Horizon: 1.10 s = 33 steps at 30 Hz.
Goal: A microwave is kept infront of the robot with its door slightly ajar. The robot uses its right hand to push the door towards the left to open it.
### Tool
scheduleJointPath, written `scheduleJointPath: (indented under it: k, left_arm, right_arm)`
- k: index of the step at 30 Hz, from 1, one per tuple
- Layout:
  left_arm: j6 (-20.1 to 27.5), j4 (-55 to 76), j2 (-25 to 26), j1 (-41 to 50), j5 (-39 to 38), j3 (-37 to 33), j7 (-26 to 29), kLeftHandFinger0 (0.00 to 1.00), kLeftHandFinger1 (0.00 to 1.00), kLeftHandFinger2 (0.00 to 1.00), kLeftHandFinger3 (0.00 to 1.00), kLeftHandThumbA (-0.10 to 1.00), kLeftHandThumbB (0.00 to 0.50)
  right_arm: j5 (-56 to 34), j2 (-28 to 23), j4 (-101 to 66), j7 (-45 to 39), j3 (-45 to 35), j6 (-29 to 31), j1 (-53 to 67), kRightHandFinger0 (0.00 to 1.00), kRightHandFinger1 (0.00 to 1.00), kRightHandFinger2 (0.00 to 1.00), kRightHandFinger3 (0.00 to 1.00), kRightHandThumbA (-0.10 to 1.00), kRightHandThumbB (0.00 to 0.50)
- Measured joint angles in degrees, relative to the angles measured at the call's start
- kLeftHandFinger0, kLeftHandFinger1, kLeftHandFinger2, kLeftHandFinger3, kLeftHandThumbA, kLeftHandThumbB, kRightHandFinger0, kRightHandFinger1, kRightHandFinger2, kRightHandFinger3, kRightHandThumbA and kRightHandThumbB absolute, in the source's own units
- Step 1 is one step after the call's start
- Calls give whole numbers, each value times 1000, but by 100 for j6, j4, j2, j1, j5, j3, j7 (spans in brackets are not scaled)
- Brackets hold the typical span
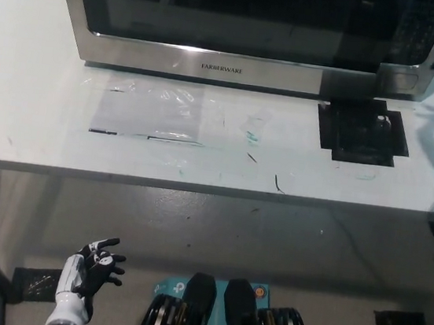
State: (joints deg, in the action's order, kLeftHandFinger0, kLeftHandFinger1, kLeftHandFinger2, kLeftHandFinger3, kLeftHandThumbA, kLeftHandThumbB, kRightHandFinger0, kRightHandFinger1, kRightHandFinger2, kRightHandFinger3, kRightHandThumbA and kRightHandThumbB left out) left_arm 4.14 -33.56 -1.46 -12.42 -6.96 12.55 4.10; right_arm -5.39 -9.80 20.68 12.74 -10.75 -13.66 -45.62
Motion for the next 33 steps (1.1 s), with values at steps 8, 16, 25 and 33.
scheduleJointPath:
  k: [8, 16, 25, 33]
  left_arm:
    - [3, 151, -9, 270, -14, -10, -7, 306, 311, 353, 513, -63, 138]
    - [-2, 199, -5, 389, -40, -12, -13, 286, 318, 357, 509, -62, 154]
    - [-10, 229, -15, 390, -40, -61, -14, 266, 288, 343, 500, -45, 144]
    - [-9, 229, -13, 391, -43, -91, -14, 248, 271, 323, 484, -18, 160]
  right_arm:
    - [162, 93, 813, 62, 180, 350, -202, 224, 463, 596, 768, 209, 154]
    - [397, -13, 1532, 104, 377, 606, -385, 238, 430, 539, 758, 262, 168]
    - [725, -409, 2555, 203, 596, 868, -966, 210, 391, 539, 719, 254, 182]
    - [919, -503, 2992, 232, 795, 949, -1209, 303, 441, 549, 696, 239, 211]
